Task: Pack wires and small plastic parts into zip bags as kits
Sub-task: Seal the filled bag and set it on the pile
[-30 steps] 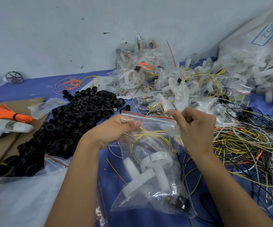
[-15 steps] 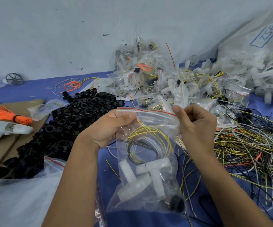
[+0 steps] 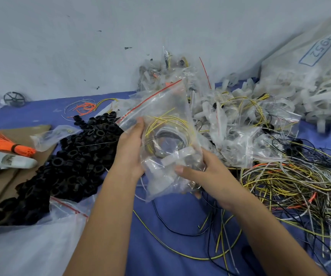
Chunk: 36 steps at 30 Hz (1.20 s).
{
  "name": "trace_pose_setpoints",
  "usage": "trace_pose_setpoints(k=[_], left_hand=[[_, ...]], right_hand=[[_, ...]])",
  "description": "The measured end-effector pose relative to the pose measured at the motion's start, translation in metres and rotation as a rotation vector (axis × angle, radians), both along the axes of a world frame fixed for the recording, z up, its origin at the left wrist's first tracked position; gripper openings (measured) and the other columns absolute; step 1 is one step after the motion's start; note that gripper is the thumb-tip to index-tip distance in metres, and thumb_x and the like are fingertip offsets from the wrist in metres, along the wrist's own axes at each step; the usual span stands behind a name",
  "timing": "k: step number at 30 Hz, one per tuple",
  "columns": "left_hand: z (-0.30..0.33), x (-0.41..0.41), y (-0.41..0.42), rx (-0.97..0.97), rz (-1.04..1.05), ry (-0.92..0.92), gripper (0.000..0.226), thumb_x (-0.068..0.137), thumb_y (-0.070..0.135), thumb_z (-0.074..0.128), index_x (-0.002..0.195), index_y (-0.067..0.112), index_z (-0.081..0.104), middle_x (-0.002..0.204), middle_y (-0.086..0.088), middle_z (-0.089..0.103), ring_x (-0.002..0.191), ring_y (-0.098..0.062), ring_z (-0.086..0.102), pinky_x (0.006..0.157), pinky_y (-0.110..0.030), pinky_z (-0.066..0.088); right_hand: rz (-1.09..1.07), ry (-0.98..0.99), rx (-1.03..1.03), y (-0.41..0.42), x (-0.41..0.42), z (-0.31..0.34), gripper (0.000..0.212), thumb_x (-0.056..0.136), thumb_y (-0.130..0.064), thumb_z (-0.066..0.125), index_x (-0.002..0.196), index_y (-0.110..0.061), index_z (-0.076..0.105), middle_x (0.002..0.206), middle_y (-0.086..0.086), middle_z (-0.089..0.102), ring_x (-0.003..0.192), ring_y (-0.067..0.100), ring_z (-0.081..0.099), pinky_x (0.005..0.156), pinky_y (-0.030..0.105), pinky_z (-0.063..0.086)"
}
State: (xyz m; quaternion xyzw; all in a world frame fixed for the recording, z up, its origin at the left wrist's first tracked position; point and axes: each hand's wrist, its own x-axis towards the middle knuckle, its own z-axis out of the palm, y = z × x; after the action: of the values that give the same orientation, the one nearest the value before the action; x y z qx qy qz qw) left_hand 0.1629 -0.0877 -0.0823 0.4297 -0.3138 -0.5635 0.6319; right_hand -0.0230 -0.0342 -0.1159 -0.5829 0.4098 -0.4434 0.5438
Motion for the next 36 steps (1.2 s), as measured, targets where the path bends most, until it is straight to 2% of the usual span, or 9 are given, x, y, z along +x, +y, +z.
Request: trace_pose_setpoints(k=[3, 7, 11, 15, 19, 21, 25, 30, 36], left_hand=[[-0.004, 0.001, -0.003, 0.108, -0.118, -0.121, 0.067, 0.100, 0.063, 0.045, 0.126, 0.006, 0.070, 0.122, -0.021, 0.071, 0.116, -0.040, 0.067, 0.105, -0.056, 0.051], [-0.013, 0.005, -0.006, 0.249, -0.170, -0.348, 0.078, 0.092, 0.079, 0.039, 0.103, 0.012, 0.077, 0.088, -0.009, 0.076, 0.081, -0.029, 0.068, 0.079, -0.038, 0.054], [0.001, -0.004, -0.021, 0.235, -0.025, -0.413, 0.062, 0.097, 0.069, 0.045, 0.095, 0.014, 0.073, 0.101, -0.011, 0.076, 0.091, -0.032, 0.074, 0.081, -0.051, 0.062], [0.036, -0.021, -0.059, 0.073, 0.169, -0.164, 0.043, 0.101, 0.050, 0.056, 0.113, 0.010, 0.064, 0.107, -0.012, 0.070, 0.083, -0.030, 0.073, 0.055, -0.033, 0.060], [0.066, -0.033, -0.100, -0.043, 0.251, -0.185, 0.049, 0.100, 0.044, 0.057, 0.133, 0.010, 0.043, 0.107, -0.005, 0.055, 0.091, -0.028, 0.065, 0.080, -0.042, 0.062], [0.065, -0.036, -0.111, -0.024, 0.243, -0.229, 0.048, 0.099, 0.049, 0.056, 0.130, 0.014, 0.044, 0.113, -0.007, 0.056, 0.093, -0.028, 0.065, 0.083, -0.043, 0.061], [0.036, -0.029, -0.107, -0.035, 0.250, -0.319, 0.028, 0.099, 0.045, 0.057, 0.106, 0.018, 0.052, 0.113, -0.012, 0.064, 0.104, -0.038, 0.069, 0.096, -0.054, 0.055], [0.010, 0.000, -0.061, -0.069, 0.217, -0.344, 0.018, 0.107, 0.028, 0.049, 0.097, 0.013, 0.054, 0.086, -0.008, 0.067, 0.055, -0.022, 0.063, 0.046, -0.025, 0.047], [0.008, 0.051, -0.005, -0.087, 0.184, -0.391, 0.032, 0.109, 0.030, 0.045, 0.098, 0.006, 0.062, 0.070, -0.005, 0.068, 0.046, -0.016, 0.057, 0.042, -0.021, 0.039]], right_hand=[[-0.073, -0.108, 0.077, -0.003, 0.001, -0.002, 0.028, 0.088, -0.025, 0.077, 0.110, -0.012, 0.065, 0.084, 0.013, 0.073, 0.055, 0.025, 0.064, 0.039, 0.026, 0.039], [-0.140, -0.186, 0.174, -0.006, 0.008, 0.004, 0.020, 0.093, -0.026, 0.071, 0.105, -0.011, 0.064, 0.078, 0.012, 0.075, 0.050, 0.019, 0.064, 0.038, 0.023, 0.038], [-0.222, -0.237, 0.199, -0.039, 0.020, 0.025, 0.022, 0.092, -0.024, 0.073, 0.102, -0.007, 0.063, 0.074, 0.011, 0.074, 0.051, 0.021, 0.065, 0.038, 0.023, 0.039], [-0.216, -0.344, 0.176, -0.121, 0.034, 0.069, 0.014, 0.093, -0.015, 0.071, 0.089, -0.007, 0.060, 0.064, 0.008, 0.069, 0.052, 0.021, 0.064, 0.041, 0.023, 0.047], [-0.169, -0.584, 0.214, -0.199, 0.042, 0.119, 0.012, 0.096, -0.008, 0.067, 0.097, 0.002, 0.061, 0.095, 0.020, 0.063, 0.083, 0.026, 0.067, 0.073, 0.036, 0.063], [-0.175, -0.402, 0.229, -0.210, 0.048, 0.119, 0.023, 0.097, -0.009, 0.066, 0.116, 0.001, 0.060, 0.117, 0.023, 0.060, 0.100, 0.029, 0.063, 0.076, 0.033, 0.061], [-0.223, -0.118, 0.199, -0.184, 0.061, 0.078, 0.009, 0.097, 0.004, 0.054, 0.095, -0.004, 0.058, 0.093, 0.024, 0.059, 0.071, 0.030, 0.062, 0.066, 0.033, 0.058], [-0.241, 0.083, 0.063, -0.095, 0.071, 0.030, 0.004, 0.094, -0.001, 0.060, 0.095, -0.004, 0.063, 0.074, 0.015, 0.068, 0.049, 0.020, 0.058, 0.044, 0.025, 0.046], [0.193, 0.584, -0.112, 0.021, 0.096, 0.003, 0.030, 0.095, -0.018, 0.061, 0.068, -0.006, 0.062, 0.059, 0.010, 0.067, 0.047, 0.018, 0.061, 0.046, 0.026, 0.046]])
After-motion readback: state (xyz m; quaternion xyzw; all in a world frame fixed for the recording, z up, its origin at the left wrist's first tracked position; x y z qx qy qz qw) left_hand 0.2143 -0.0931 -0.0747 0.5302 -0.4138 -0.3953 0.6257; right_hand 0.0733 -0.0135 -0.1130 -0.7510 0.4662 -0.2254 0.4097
